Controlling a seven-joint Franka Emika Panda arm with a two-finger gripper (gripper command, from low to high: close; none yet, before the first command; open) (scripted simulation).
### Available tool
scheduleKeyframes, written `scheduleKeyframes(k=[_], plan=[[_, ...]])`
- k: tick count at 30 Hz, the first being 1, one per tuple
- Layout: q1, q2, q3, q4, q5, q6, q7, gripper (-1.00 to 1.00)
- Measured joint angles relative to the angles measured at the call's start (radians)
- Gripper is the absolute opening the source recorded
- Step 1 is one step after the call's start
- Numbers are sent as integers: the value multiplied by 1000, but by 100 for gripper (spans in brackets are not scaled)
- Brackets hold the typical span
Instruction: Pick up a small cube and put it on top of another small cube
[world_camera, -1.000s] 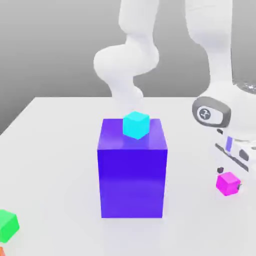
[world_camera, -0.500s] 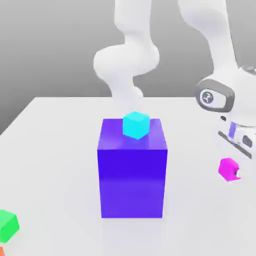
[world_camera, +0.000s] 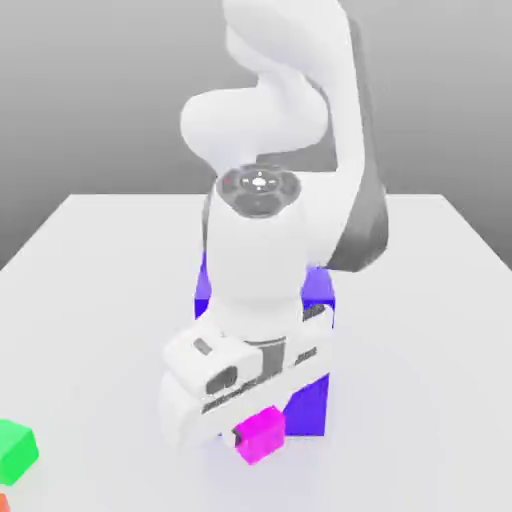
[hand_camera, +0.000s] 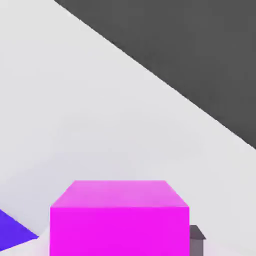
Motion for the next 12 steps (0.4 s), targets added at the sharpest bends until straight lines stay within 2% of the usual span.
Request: scheduleKeyframes(k=[4,6,8,9,12], plan=[[-104,9,-100,29,51,-13,47,-100],[-175,54,-125,58,119,4,39,-100],[-286,150,-102,108,226,46,9,-100],[-331,195,-87,131,274,65,-7,100],[-331,195,-87,131,274,65,-7,100]])
